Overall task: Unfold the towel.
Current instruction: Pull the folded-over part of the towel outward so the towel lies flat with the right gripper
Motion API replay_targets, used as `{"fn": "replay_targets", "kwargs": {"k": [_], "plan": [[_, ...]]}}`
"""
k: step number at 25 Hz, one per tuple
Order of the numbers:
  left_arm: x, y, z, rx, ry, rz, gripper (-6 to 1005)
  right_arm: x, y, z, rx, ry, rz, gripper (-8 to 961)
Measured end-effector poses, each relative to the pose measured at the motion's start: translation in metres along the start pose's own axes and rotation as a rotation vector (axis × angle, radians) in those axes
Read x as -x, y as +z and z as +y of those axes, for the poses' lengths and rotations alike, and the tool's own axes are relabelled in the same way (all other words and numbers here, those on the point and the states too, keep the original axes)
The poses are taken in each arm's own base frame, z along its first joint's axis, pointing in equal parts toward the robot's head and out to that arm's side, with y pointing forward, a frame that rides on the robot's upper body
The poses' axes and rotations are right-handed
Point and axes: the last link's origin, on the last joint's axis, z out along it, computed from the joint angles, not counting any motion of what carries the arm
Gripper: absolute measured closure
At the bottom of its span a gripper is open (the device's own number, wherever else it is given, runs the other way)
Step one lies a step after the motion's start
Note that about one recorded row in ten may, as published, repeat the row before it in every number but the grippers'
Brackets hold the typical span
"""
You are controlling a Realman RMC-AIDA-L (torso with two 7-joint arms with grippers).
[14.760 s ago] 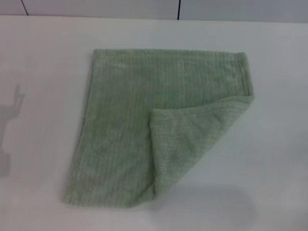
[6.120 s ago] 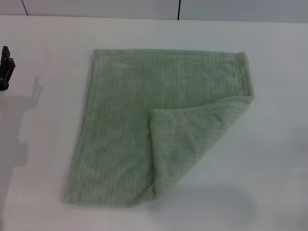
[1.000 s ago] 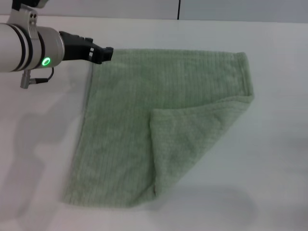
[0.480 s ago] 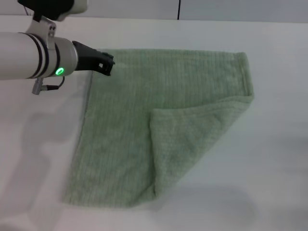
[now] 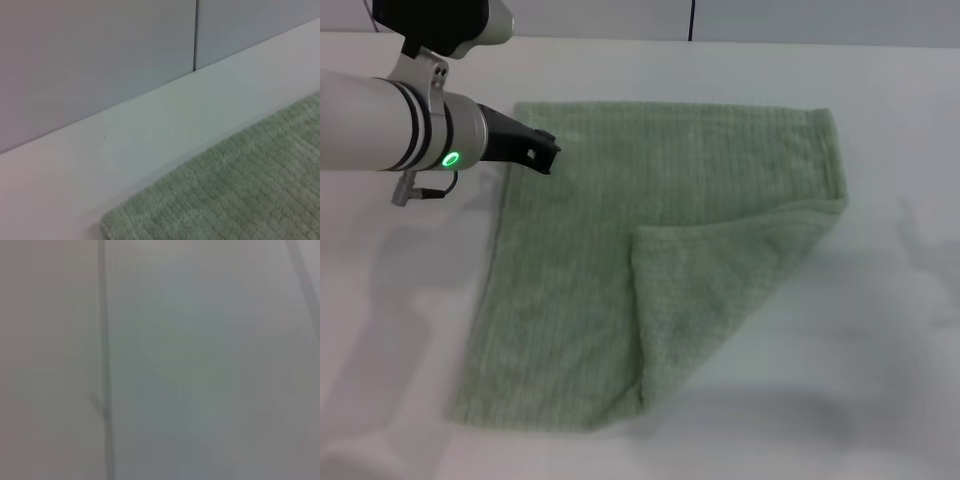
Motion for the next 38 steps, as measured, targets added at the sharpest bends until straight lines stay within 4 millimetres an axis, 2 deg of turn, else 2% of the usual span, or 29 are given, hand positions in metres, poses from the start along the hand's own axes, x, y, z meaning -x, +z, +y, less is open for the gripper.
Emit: {"fn": "replay_targets", "kwargs": {"k": [1, 5, 6, 10, 11, 12, 15, 16, 19, 21, 25, 26, 30, 31, 38], "plan": [[0.001, 0.0, 0.0, 0.0, 0.0, -0.002, 1001, -0.001, 0.01, 0.007, 0.057, 0.004, 0.045, 151], [0.002, 0.0, -0.001, -0.003, -0.002, 0.0, 1001, -0.006, 0.025, 0.018, 0.117, -0.026, 0.137, 152], [0.002, 0.001, -0.001, -0.004, -0.002, -0.001, 1001, -0.01, 0.037, 0.027, 0.162, -0.022, 0.224, 152], [0.002, 0.001, -0.002, -0.005, 0.0, -0.002, 1001, -0.011, 0.052, 0.039, 0.218, 0.037, 0.348, 152], [0.002, 0.001, -0.002, -0.005, 0.001, -0.001, 1001, -0.009, 0.063, 0.045, 0.25, 0.072, 0.424, 152], [0.002, 0.001, -0.002, -0.005, 0.001, -0.001, 1001, -0.009, 0.063, 0.045, 0.25, 0.072, 0.424, 152], [0.003, 0.001, -0.002, -0.006, 0.001, -0.005, 1001, -0.006, 0.082, 0.053, 0.295, 0.12, 0.569, 152], [0.005, 0.002, -0.003, -0.006, 0.0, -0.011, 1001, -0.002, 0.093, 0.058, 0.321, 0.135, 0.645, 152], [0.005, 0.003, -0.004, -0.009, 0.003, -0.015, 1001, 0.0, 0.099, 0.065, 0.359, 0.137, 0.727, 152], [0.006, 0.003, -0.005, -0.017, 0.012, -0.019, 1001, 0.013, 0.115, 0.072, 0.395, 0.138, 0.834, 152], [0.005, 0.003, -0.005, -0.019, 0.019, -0.021, 1001, 0.028, 0.128, 0.073, 0.412, 0.13, 0.958, 152], [0.003, 0.003, -0.004, -0.017, 0.023, -0.023, 1001, 0.042, 0.138, 0.07, 0.431, 0.147, 1.023, 152], [0.002, 0.003, -0.003, -0.014, 0.028, -0.023, 1001, 0.056, 0.144, 0.067, 0.491, 0.189, 1.129, 152], [0.002, 0.004, -0.003, -0.013, 0.032, -0.025, 1001, 0.061, 0.148, 0.067, 0.522, 0.203, 1.203, 152], [0.0, 0.006, -0.001, -0.007, 0.046, -0.033, 1001, 0.056, 0.163, 0.076, 0.565, 0.154, 1.283, 152]]}}
